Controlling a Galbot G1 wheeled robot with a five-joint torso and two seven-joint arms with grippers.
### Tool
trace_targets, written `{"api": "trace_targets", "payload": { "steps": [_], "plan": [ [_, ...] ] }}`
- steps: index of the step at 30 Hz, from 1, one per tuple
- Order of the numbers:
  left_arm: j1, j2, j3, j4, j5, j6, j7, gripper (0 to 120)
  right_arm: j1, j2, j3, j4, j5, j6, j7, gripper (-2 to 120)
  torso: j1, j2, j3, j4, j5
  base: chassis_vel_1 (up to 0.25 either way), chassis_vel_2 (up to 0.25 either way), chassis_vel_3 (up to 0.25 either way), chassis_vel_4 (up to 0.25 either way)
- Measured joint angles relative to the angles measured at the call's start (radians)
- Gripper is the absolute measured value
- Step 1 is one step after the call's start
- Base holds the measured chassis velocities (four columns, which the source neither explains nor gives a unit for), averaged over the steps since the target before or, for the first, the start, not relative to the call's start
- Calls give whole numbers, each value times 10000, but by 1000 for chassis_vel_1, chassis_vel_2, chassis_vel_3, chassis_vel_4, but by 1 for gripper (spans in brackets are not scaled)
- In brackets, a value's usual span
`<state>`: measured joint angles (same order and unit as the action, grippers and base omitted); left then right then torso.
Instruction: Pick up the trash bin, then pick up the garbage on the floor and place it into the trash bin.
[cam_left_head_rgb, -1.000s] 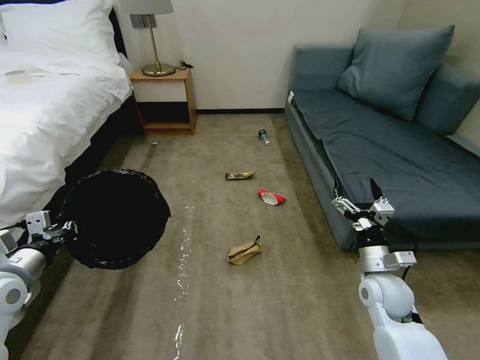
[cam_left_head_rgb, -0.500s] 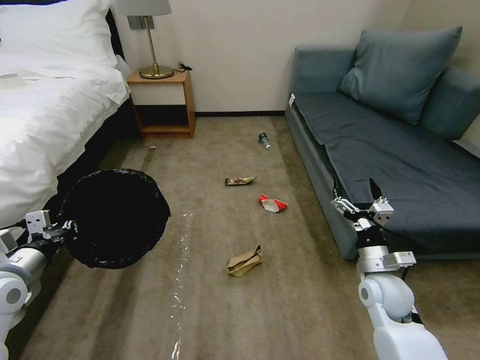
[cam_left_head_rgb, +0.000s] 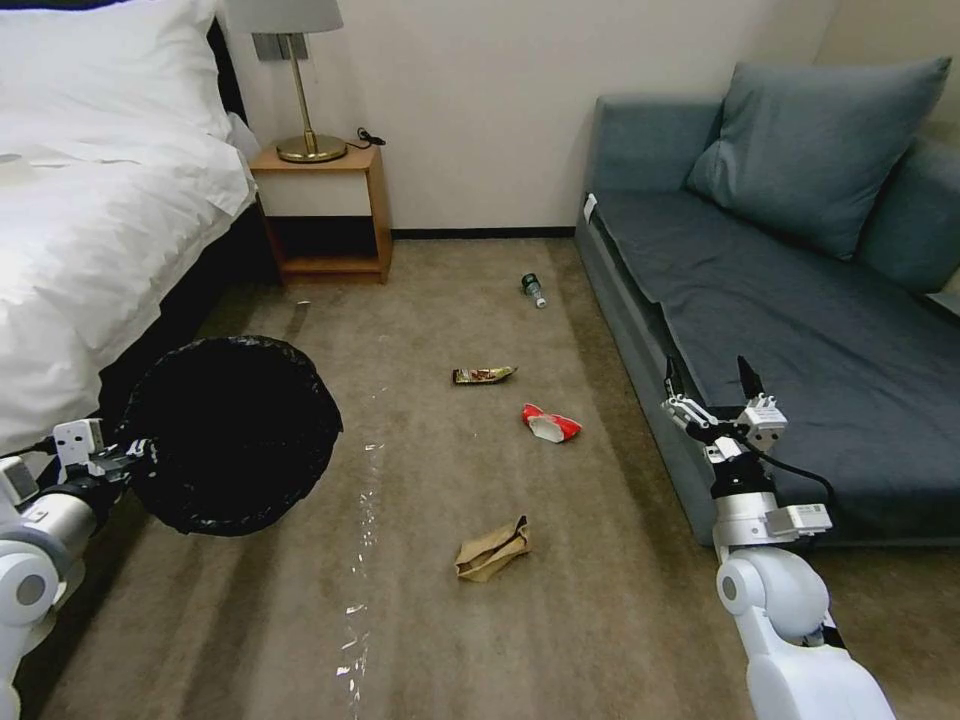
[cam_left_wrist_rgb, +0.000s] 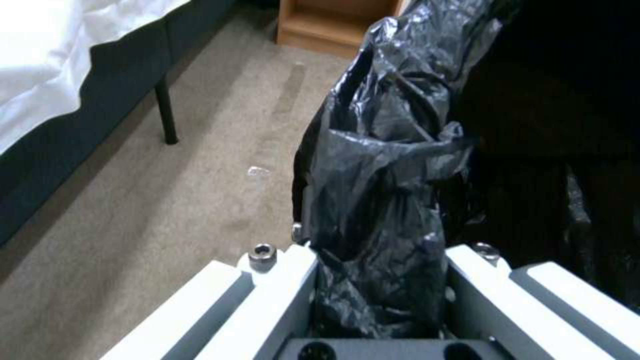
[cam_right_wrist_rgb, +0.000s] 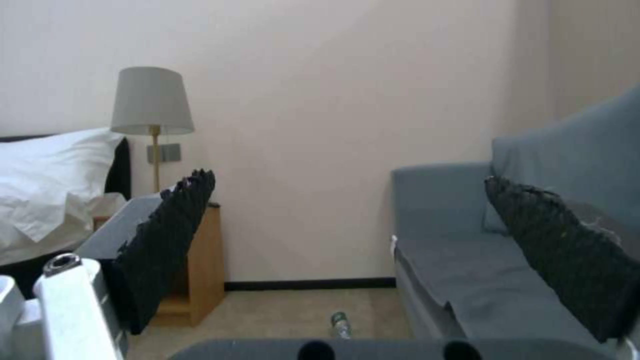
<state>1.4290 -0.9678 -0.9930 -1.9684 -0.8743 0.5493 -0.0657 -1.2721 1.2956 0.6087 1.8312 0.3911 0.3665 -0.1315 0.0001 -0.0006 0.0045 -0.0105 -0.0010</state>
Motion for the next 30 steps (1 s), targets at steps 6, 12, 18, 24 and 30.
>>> {"api": "trace_targets", "payload": {
  "steps": [6,12,18,24,30],
  "plan": [
    [5,0,-2,0,3,-19,-2,0,-10,-21,-38,-2,-33,53,-69,100,0,0,0,0,0,-83,66,73,-76],
    [18,-40,-6,0,44,-52,6,0,-40,-81,-163,-74,25,301,-288,100,0,0,1,1,0,-61,61,64,-76],
    [32,2,-34,0,37,-57,12,0,-150,-1451,-233,7,81,372,-1888,100,0,0,0,0,5,-7,11,6,-11],
    [-13,46,-42,-64,-17,6,28,0,324,-4734,-1019,381,349,-153,-4403,100,0,0,-1,-3,3,0,0,0,0],
    [-18,-135,-6,-218,44,34,6,0,2264,-6726,-4182,58,1,-465,-5081,100,0,0,0,5,1,0,0,0,0]
  ]
}}
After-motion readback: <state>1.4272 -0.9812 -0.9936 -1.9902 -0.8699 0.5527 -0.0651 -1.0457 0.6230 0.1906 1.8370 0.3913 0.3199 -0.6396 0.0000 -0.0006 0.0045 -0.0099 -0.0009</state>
